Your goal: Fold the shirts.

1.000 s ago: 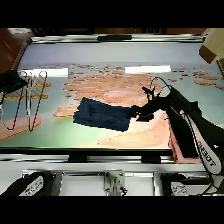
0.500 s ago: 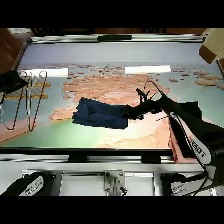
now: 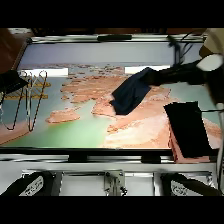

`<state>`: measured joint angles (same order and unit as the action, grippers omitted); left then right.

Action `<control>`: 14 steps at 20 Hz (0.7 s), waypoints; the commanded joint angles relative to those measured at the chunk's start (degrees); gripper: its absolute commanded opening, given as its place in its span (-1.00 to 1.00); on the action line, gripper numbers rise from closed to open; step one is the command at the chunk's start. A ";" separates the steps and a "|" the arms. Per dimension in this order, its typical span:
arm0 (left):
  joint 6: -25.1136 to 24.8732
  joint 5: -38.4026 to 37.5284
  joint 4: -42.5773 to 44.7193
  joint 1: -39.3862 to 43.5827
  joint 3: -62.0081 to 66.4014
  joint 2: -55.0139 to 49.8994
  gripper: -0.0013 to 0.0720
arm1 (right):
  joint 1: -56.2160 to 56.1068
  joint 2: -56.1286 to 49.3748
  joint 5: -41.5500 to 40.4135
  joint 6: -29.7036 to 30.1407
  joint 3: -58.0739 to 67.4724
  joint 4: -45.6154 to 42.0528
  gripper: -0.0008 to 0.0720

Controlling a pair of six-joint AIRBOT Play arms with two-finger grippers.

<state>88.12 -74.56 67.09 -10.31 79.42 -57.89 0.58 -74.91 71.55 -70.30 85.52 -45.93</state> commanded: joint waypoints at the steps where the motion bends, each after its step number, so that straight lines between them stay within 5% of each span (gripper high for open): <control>1: -0.02 0.52 0.00 -0.02 0.00 0.02 -0.88 | 7.34 5.44 4.17 -3.98 8.15 -9.16 -0.80; 12: -0.44 0.55 0.00 -0.02 0.00 0.07 -0.88 | 25.07 2.56 6.16 -5.73 9.60 -18.43 -0.80; 14: -0.44 0.57 0.00 -0.02 0.00 0.07 -0.88 | 25.14 3.28 9.99 -6.43 9.60 -27.10 -0.80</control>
<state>87.74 -74.02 67.07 -10.31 79.42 -57.87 24.14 -71.92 77.45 -75.77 94.98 -64.69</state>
